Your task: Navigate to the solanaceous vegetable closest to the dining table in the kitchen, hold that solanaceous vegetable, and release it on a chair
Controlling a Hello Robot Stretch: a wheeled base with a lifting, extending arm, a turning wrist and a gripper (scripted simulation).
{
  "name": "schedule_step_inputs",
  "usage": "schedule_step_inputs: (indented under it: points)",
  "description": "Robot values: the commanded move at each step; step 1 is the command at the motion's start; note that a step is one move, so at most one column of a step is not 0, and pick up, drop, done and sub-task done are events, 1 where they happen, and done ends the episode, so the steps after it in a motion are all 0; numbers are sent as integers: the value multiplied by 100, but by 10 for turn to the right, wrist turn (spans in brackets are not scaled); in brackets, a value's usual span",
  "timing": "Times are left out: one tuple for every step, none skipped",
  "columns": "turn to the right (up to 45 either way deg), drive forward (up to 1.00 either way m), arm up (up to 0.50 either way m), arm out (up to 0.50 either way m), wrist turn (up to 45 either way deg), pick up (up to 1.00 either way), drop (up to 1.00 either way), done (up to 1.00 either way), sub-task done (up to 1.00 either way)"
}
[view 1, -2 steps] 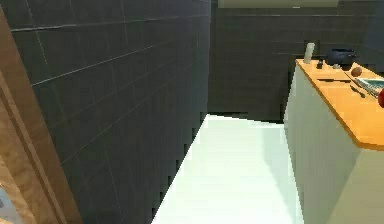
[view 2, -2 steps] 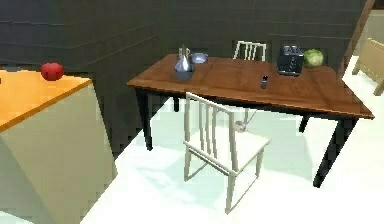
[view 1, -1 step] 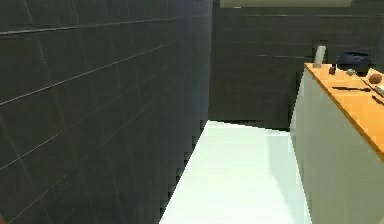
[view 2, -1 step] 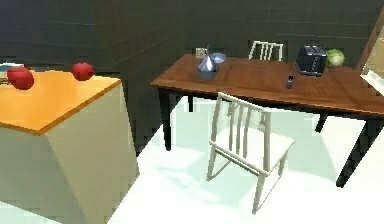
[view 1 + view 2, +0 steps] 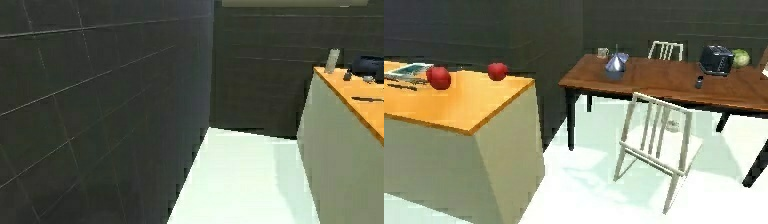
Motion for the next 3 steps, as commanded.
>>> schedule_step_inputs:
  points:
    - [450, 0, 0, 0, 0, 0, 0, 0, 0]
    - [450, 0, 0, 0, 0, 0, 0, 0, 0]
    - [420, 0, 0, 0, 0, 0, 0, 0, 0]
